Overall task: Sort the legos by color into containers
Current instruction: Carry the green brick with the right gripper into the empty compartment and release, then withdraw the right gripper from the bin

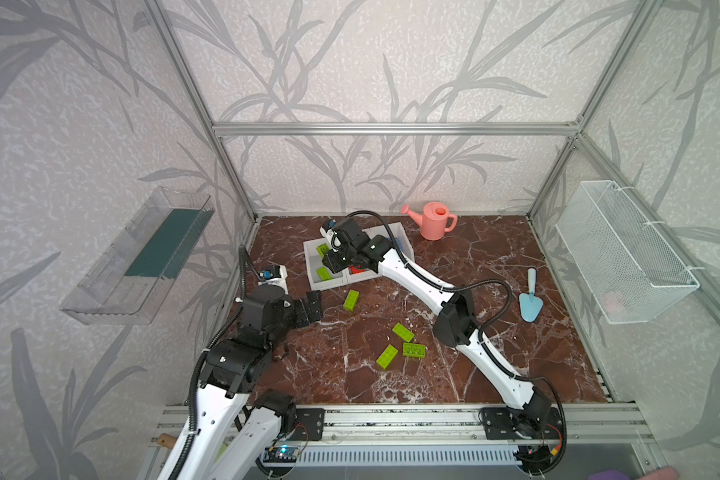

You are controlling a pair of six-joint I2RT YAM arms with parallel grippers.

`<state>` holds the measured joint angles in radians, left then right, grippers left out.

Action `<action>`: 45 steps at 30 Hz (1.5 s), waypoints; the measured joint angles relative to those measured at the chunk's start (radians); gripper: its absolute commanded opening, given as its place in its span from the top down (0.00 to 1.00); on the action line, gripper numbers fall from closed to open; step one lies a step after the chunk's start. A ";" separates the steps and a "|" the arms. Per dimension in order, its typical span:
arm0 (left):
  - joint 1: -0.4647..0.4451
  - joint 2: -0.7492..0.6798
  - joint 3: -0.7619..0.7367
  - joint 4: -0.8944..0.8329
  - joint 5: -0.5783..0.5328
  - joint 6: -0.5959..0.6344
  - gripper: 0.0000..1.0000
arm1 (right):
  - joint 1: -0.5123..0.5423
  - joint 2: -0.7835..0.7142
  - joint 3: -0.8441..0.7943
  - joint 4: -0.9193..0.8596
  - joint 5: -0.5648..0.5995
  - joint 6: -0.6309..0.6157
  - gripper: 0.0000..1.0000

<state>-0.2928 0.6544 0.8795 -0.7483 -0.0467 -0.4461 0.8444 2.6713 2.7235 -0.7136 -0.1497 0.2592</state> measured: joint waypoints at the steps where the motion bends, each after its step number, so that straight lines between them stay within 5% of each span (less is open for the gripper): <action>1: 0.000 0.002 0.000 0.000 0.000 0.000 0.01 | -0.005 0.008 0.000 -0.006 -0.006 0.002 0.70; 9: 0.000 0.006 0.000 0.000 0.001 0.000 0.01 | -0.031 0.012 -0.045 0.010 -0.027 0.014 0.62; 15: 0.000 0.015 0.000 0.000 0.004 0.000 0.01 | -0.035 0.012 -0.044 0.029 -0.037 0.026 0.23; 25: 0.000 0.037 -0.001 0.000 0.004 0.000 0.03 | -0.041 -0.023 -0.081 0.043 -0.055 0.031 0.17; 32: 0.000 0.137 -0.001 0.000 0.047 0.010 0.05 | -0.072 -0.297 -0.433 0.091 -0.070 0.016 0.16; 38: -0.002 0.286 -0.001 -0.002 0.103 0.031 0.06 | -0.159 -0.753 -1.035 0.332 -0.101 0.034 0.11; 45: -0.022 0.490 0.067 -0.039 0.158 0.040 0.06 | -0.238 -1.122 -1.553 0.503 -0.092 0.054 0.05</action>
<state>-0.3145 1.1442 0.9463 -0.7868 0.1112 -0.4065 0.6067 1.5497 1.1706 -0.2104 -0.2413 0.3130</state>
